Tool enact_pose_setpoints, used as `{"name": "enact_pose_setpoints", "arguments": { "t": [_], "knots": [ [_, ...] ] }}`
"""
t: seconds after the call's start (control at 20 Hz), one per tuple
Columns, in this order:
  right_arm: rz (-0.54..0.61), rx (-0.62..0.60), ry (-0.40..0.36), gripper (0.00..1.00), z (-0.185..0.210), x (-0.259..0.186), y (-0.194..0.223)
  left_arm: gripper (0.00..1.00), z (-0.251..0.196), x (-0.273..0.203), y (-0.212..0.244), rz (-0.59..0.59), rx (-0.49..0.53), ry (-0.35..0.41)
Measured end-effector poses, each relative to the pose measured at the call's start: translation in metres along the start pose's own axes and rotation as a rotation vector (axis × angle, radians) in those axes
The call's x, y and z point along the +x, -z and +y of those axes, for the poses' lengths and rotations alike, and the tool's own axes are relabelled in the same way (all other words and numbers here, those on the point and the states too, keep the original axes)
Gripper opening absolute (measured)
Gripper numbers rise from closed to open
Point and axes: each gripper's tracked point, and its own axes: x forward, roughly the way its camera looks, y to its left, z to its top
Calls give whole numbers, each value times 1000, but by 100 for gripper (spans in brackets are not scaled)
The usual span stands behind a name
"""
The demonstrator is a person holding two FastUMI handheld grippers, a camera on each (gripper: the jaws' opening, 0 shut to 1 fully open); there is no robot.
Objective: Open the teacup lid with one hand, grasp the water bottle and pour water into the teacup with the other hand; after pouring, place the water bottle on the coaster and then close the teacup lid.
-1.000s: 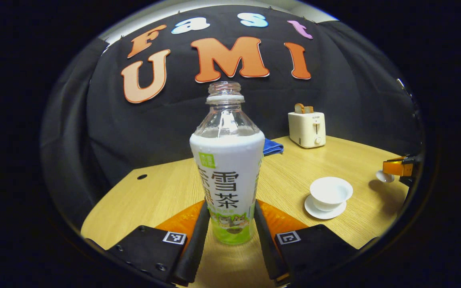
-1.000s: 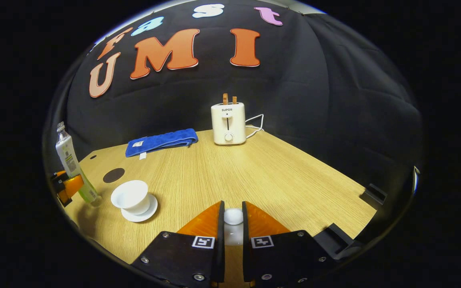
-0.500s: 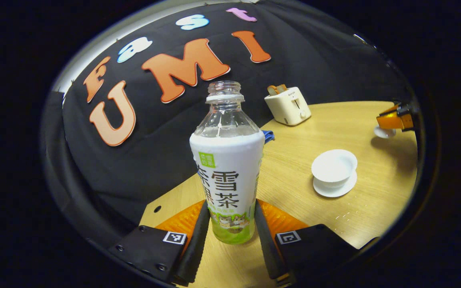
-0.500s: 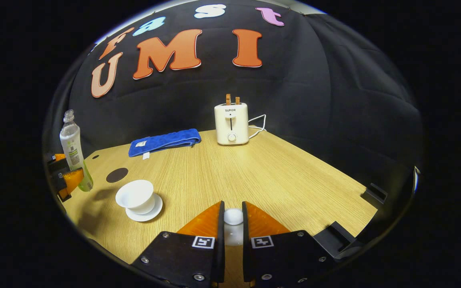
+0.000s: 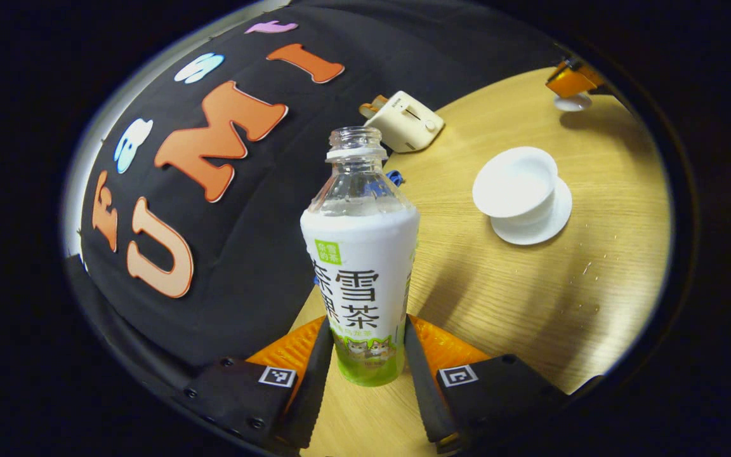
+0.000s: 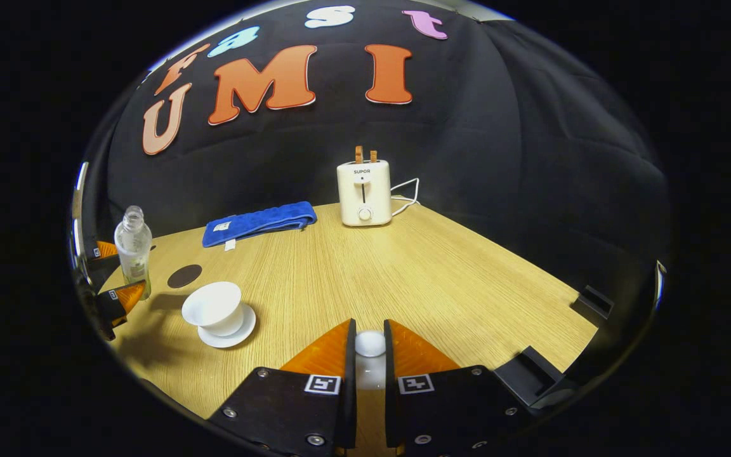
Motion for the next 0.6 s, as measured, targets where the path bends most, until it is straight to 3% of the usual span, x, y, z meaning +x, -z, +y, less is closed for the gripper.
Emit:
{"name": "enact_pose_setpoints", "arguments": {
  "t": [0.55,0.6],
  "knots": [
    [22,15,16,18,-13,-1,10,65,-1,16,-19,17,305,56],
    [25,15,15,18,-13,-1,11,70,1,14,-20,15,336,58]
  ]
}}
